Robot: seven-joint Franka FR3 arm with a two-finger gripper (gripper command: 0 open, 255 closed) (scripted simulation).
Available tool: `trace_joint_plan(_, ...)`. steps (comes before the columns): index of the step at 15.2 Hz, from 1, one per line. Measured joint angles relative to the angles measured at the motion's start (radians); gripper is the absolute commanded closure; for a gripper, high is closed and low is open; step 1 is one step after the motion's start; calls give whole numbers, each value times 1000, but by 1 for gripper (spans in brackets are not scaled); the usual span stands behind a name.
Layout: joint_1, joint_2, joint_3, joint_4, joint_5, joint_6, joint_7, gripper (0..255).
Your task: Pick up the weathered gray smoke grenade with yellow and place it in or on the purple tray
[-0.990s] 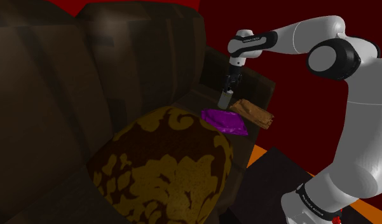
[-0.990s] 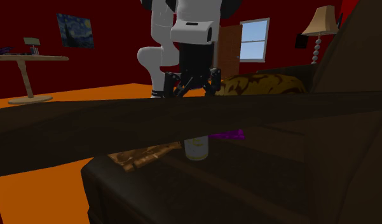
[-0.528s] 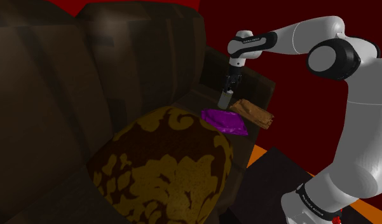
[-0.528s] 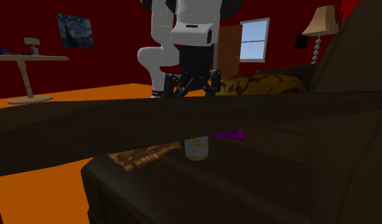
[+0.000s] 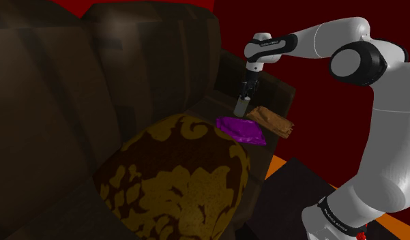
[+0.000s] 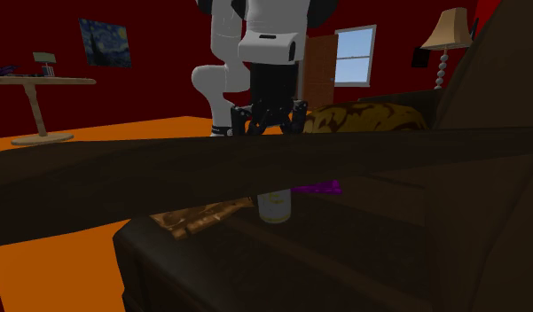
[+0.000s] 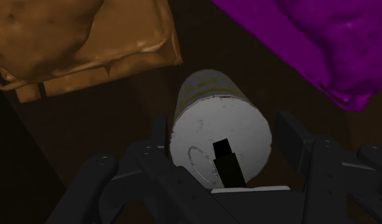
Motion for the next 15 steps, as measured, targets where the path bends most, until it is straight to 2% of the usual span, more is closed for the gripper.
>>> trace_joint_plan(4,0,-4,0,9,-1,-13,0,255)
trace_joint_plan(15,-1,-45,-4,91,-7,-136,4,255)
